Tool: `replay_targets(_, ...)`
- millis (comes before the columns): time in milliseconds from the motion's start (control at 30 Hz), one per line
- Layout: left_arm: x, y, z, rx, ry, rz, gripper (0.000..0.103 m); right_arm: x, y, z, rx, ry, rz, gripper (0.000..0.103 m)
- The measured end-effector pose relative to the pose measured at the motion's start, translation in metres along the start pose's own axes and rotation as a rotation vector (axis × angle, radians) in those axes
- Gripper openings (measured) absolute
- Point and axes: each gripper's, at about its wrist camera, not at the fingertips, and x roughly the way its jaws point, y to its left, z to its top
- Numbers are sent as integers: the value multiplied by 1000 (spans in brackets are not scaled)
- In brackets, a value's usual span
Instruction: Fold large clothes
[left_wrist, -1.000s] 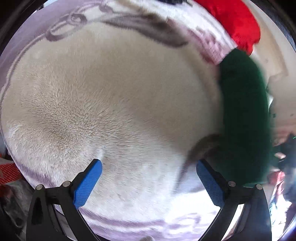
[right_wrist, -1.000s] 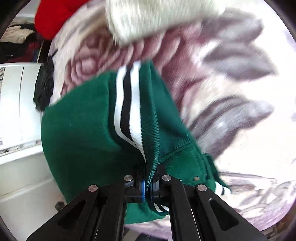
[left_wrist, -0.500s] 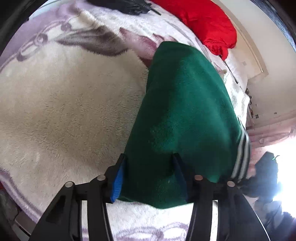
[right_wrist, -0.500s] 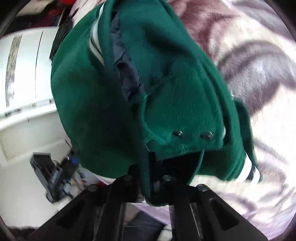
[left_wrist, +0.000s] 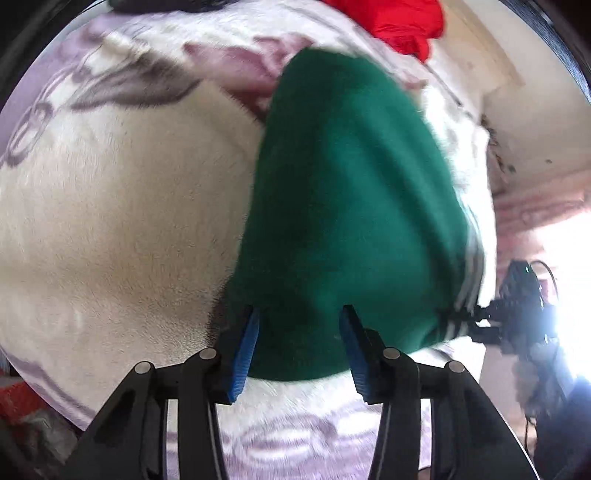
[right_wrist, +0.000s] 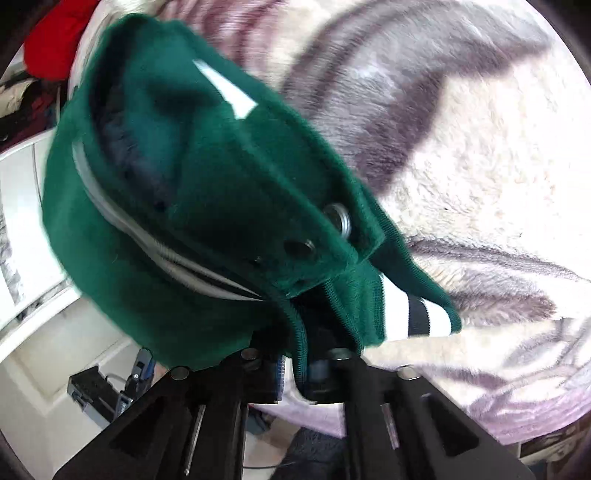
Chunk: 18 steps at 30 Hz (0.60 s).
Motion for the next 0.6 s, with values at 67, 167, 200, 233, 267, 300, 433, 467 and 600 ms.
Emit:
replay_targets(67, -12, -4, 16, 20, -17, -6, 65, -33, 16, -6, -101, -50, -29, 62)
replay_targets(167, -11, -9, 53, 40, -57, -31, 78, -81, 32, -4, -157, -160, -27, 79)
replay_targets(200, -3, -11, 71, 45, -62, -23, 78, -90, 37, 2, -165, -184, 1, 79)
replay_targets(233, 9, -13, 86, 50, -56, -31, 78, -96, 40, 9, -174, -202, 29, 79)
replay_targets(267, 18, -13, 100, 48, -53, -35, 78, -98, 48, 25, -188, -225, 51, 79)
replay_targets(300, 32, -15, 119, 41, -49, -29, 78, -95, 58, 41, -189, -248, 54, 79)
replay_targets(433, 74, -11, 160, 22, -3, -77, 78, -59, 89, 114, -151, -195, 191, 79)
replay_targets(467, 79, -10, 165, 14, -10, -69, 75, -45, 89, 125, -129, -166, 222, 71)
replay_targets(600, 70, -11, 160, 29, -75, -145, 34, -64, 124, 121, -218, -302, 269, 3)
